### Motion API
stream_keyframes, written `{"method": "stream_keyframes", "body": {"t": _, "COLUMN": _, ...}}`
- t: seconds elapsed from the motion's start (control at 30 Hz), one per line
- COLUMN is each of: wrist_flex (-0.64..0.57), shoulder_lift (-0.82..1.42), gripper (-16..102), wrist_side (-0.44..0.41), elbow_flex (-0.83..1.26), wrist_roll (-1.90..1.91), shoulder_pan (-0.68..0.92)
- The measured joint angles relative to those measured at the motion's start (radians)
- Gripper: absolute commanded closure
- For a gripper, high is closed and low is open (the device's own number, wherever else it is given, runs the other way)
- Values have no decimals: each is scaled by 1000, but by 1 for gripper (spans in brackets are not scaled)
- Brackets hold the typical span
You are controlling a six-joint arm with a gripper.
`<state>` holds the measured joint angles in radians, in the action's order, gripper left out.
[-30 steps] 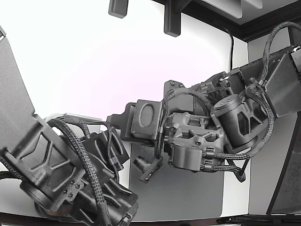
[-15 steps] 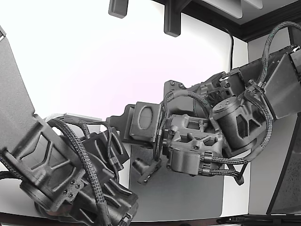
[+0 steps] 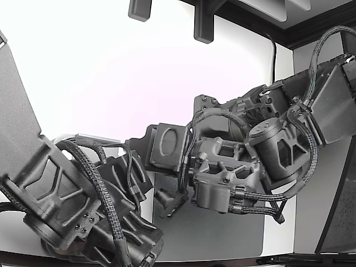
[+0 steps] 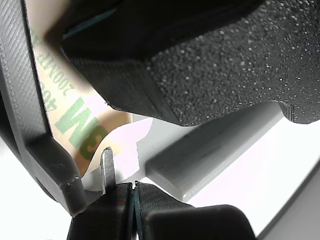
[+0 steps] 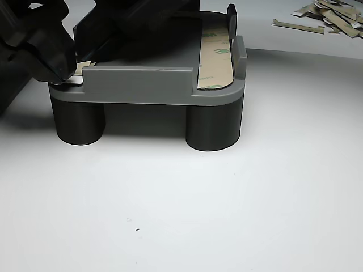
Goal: Peel off protective film from adhesive tape.
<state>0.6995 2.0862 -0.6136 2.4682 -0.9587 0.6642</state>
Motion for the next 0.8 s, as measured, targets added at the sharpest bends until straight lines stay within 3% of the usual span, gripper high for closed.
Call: {"method": "stream_keyframes", "body": {"t": 0.8, "wrist_flex": 61, "shoulder_lift": -12, "gripper": 97, "wrist_side": 20, "elbow_flex": -17, "wrist_roll": 51, "shoulder_pan": 2}}
